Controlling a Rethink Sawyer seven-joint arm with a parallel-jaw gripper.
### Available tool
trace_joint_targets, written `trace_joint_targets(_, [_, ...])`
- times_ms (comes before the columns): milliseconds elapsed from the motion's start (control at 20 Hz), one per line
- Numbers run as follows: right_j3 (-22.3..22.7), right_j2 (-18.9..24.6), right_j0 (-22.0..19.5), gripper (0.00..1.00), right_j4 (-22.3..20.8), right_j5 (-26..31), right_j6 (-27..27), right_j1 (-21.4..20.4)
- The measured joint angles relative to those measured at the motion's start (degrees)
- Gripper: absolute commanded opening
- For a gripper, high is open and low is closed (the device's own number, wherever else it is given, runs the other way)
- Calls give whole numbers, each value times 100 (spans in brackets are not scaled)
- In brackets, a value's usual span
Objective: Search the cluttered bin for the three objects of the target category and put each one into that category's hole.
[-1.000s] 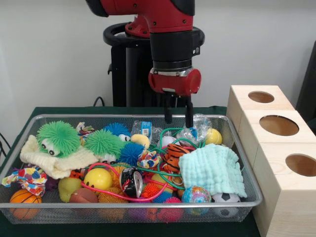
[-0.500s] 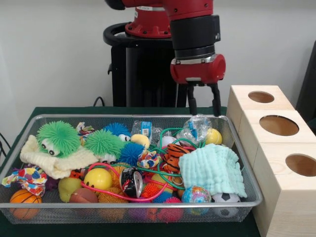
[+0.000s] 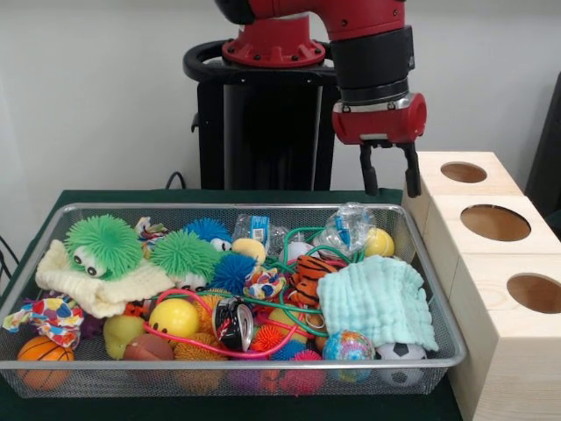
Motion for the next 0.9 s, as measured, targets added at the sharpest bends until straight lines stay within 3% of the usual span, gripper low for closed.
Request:
trace_joint_targets(600, [180,-75,36,100,-665,-416,0,387])
trace_joint_targets(900, [241,-88,-157,100,-1029,-457,0,537])
